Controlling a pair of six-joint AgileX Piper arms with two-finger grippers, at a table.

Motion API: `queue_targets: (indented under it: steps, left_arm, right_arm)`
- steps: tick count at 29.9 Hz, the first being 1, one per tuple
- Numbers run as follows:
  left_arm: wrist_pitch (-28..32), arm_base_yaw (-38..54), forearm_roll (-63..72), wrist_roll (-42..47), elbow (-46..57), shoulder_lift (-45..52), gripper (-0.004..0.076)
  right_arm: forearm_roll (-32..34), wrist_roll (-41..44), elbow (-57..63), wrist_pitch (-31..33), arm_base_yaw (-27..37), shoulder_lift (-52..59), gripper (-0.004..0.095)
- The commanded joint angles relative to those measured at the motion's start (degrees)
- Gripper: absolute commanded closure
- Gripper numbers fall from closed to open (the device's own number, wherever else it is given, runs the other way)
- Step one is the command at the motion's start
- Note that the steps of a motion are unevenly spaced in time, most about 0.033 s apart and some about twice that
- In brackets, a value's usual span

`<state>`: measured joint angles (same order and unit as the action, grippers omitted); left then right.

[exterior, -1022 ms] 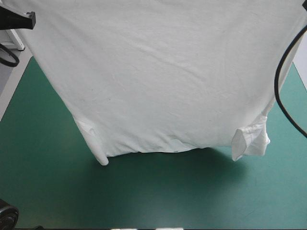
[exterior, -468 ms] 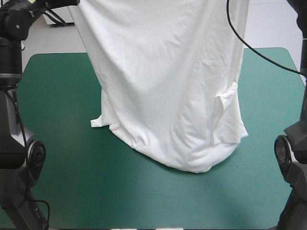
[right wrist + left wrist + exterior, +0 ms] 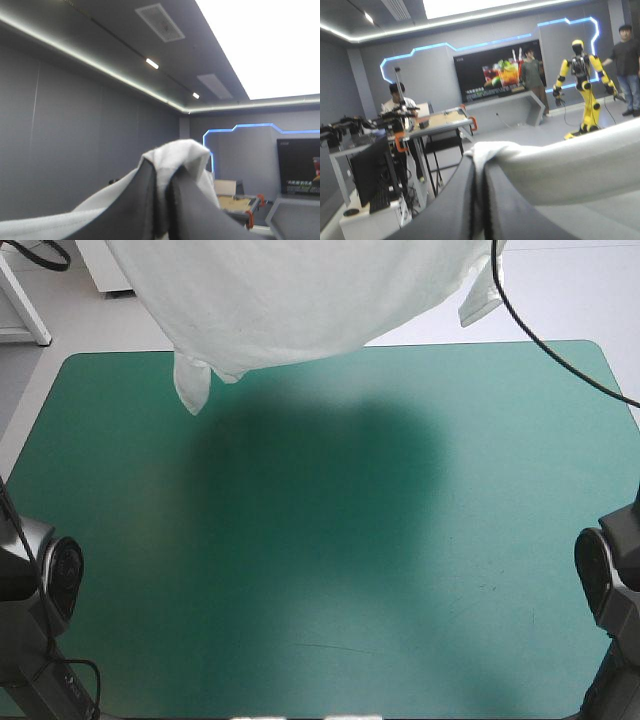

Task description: Fold the cloth

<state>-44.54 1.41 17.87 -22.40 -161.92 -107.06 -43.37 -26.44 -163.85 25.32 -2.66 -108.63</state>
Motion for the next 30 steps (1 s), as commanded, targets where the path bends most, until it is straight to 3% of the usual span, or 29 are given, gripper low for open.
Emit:
queue_targets:
  steps: [1,4,8,14,20,25,30]
  left_arm:
    - [-0.9,0.3,2.6,-0.4,0.9,1.4,0.0733]
    - [-3.9,0.2,5.3,-0.5,4.7,0.8,0.0733]
    - [-8.5,0.2,6.7,-0.5,11.2,-1.2,0.0733]
    - [-13.8,0.2,7.4,-0.5,19.8,-6.2,0.0733]
    - [-22.2,0.2,7.2,1.9,25.4,-11.7,0.0733]
    - [-27.5,0.2,3.6,2.7,31.1,-12.4,0.0733]
    - [-29.2,0.2,2.8,4.3,38.6,-7.9,0.0733]
  right_arm:
    - [1.0,2.5,-0.8,4.9,0.0,0.5,0.0925]
    - [7.6,11.4,-0.8,12.2,0.0,-1.8,0.0925]
    - [18.2,22.8,-0.8,27.1,0.0,-7.0,0.0925]
    - [23.8,26.4,-0.8,43.4,0.0,-17.6,0.0925]
    - [20.9,28.9,-0.8,44.5,0.0,-25.5,0.0924]
    - [20.7,29.2,3.6,44.7,0.0,-24.1,0.0924]
    - [28.6,28.2,22.0,44.7,-0.6,-13.6,0.0924]
